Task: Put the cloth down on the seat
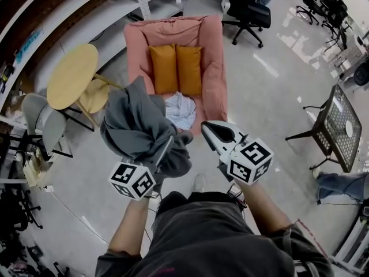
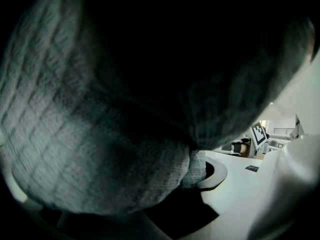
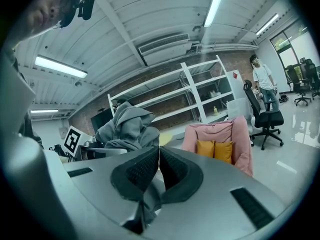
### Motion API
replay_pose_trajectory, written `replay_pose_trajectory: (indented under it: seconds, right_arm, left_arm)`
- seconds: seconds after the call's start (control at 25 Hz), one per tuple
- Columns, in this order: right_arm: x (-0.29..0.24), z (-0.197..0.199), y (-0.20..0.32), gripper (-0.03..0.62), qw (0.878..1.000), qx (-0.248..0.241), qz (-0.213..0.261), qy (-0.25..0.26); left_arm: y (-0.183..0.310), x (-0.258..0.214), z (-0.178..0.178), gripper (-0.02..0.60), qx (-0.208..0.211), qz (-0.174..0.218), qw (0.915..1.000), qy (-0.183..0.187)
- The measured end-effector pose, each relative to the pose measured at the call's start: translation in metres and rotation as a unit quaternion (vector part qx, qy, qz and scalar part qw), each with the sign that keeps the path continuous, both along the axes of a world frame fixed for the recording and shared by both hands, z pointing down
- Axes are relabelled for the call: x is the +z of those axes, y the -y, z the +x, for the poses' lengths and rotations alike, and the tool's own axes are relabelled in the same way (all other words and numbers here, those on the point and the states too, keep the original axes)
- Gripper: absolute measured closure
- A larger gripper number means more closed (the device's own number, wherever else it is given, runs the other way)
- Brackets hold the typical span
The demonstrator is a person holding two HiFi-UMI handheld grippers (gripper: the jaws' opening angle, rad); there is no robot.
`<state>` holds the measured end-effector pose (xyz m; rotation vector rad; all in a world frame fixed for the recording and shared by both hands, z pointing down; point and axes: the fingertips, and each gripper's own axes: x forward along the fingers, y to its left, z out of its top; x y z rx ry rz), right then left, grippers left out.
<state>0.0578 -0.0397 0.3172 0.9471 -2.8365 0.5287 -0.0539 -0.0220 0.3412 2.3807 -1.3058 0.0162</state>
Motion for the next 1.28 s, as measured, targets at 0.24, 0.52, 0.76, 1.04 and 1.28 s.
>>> replay_pose_trajectory:
  seconds: [0.24,0.52,0.76,1.04,1.28]
  right_arm:
    - [0.008,-0.005,0.041,0.579,1.0,-0.003,-0.007,-0.002]
    - [0.022,-0.015,0.092,0.579,1.0,0.004,-0.02,-0.012]
    - [0.047,-0.033,0.145,0.579,0.999,0.022,-0.039,-0.017]
    - [0.085,-0.038,0.213,0.579,0.995,0.055,-0.074,-0.028]
    - [0.122,-0.036,0.252,0.579,0.99,0.085,-0.107,-0.032]
  left_arm:
    - [0.041,0.007,-0.007,0.313,-0.003,-0.005,1.0,0.005]
    - [0.097,0.021,-0.016,0.313,0.006,-0.017,0.9998,0.0]
    - [0.156,0.048,-0.034,0.313,0.031,-0.03,0.999,0.013]
    - [0.244,0.103,-0.042,0.313,0.096,-0.055,0.992,0.061]
    - [0.307,0.164,-0.036,0.313,0.171,-0.073,0.9733,0.135]
